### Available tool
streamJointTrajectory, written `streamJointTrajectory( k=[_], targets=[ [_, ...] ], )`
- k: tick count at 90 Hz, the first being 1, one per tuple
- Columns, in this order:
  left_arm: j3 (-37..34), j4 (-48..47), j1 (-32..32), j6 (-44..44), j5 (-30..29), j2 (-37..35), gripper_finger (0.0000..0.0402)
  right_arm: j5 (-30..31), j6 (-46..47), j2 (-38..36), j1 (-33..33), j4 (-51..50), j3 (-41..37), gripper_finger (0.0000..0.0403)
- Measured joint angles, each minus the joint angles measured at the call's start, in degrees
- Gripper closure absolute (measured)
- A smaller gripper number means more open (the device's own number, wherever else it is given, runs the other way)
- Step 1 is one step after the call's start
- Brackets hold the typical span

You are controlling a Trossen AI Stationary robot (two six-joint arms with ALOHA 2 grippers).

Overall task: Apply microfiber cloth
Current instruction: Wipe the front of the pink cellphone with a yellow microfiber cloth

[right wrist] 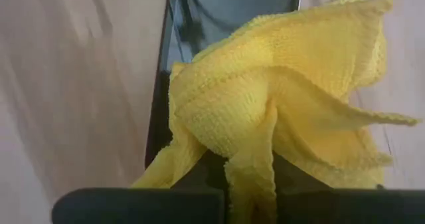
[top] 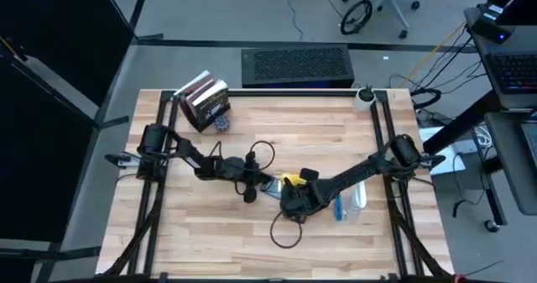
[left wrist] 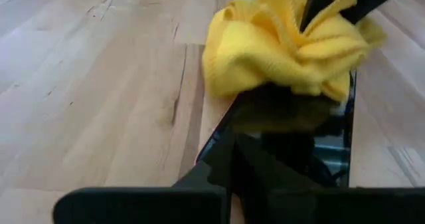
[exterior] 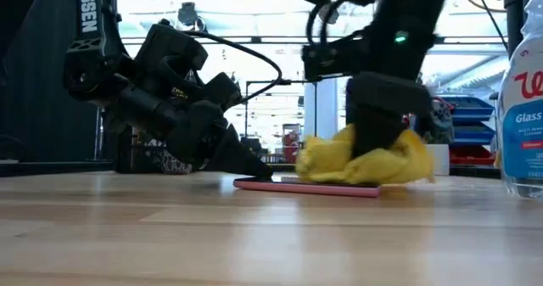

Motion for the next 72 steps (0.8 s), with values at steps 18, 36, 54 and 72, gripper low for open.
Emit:
streamJointTrajectory(
  k=[18,36,54,72],
  targets=[
    [0.0,0.0,0.0,0.0,0.0,0.0,0.0402,-0.2,1.0,-2.4,-0.7,-0.8,0.5,0.0394],
    [0.0,0.0,0.0,0.0,0.0,0.0,0.0402,6.3,-5.3,-2.5,-4.9,13.9,1.3,0.0394],
    [0.0,0.0,0.0,0.0,0.0,0.0,0.0402,3.7,-7.3,1.9,-7.2,19.3,1.3,0.0394],
    [0.0,-0.1,0.0,0.0,0.0,0.0,0.0402,2.2,-5.5,3.0,-4.8,14.3,1.7,0.0394]
  ],
)
